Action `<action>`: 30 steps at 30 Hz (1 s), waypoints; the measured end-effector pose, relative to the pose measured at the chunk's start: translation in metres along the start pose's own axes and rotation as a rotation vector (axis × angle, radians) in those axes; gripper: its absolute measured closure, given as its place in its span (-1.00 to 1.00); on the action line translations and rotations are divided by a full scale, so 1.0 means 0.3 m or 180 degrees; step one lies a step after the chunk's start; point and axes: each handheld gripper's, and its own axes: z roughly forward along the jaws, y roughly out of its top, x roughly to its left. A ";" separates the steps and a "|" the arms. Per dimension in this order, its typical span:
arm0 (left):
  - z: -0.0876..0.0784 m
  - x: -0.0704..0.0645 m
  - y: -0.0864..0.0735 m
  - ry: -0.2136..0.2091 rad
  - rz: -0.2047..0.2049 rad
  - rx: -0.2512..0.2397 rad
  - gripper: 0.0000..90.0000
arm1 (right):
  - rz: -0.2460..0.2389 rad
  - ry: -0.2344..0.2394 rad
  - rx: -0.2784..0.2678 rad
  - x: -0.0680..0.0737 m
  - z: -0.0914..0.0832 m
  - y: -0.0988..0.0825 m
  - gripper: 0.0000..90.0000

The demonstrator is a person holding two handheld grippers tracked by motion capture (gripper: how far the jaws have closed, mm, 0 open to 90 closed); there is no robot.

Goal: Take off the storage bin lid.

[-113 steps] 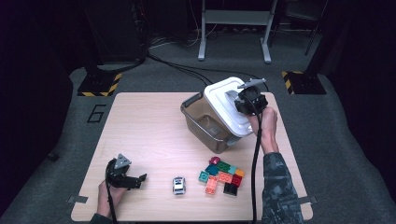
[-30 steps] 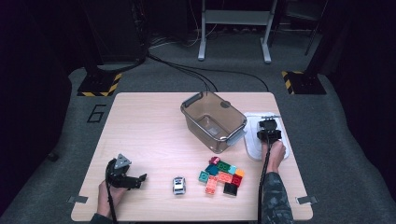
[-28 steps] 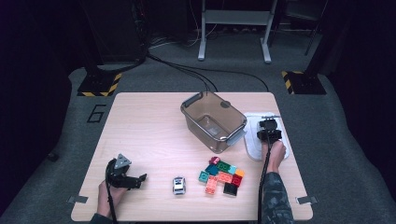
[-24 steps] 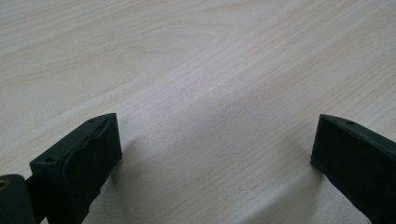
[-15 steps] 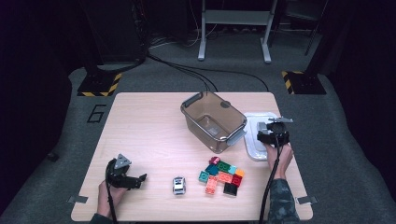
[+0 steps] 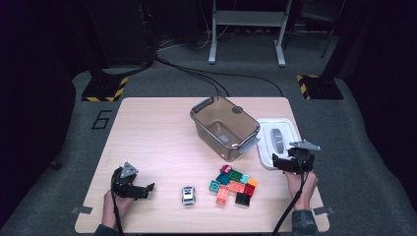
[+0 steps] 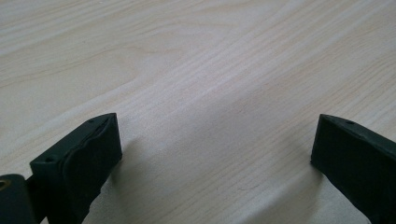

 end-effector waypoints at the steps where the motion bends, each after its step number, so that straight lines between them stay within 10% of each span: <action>1: 0.000 0.000 0.000 0.0000 -0.0002 -0.0003 -0.97 | -0.0003 0.0011 -0.0020 0.001 -0.009 -0.013 -0.84; 20: 0.000 -0.008 -0.001 0.0056 -0.0076 -0.0019 -0.97 | 0.0050 0.0011 0.0074 0.010 -0.035 -0.273 -0.97; 30: -0.004 -0.014 -0.004 0.0161 -0.0146 -0.0029 -0.96 | 0.0071 -0.0090 0.0184 0.001 -0.027 -0.316 -0.94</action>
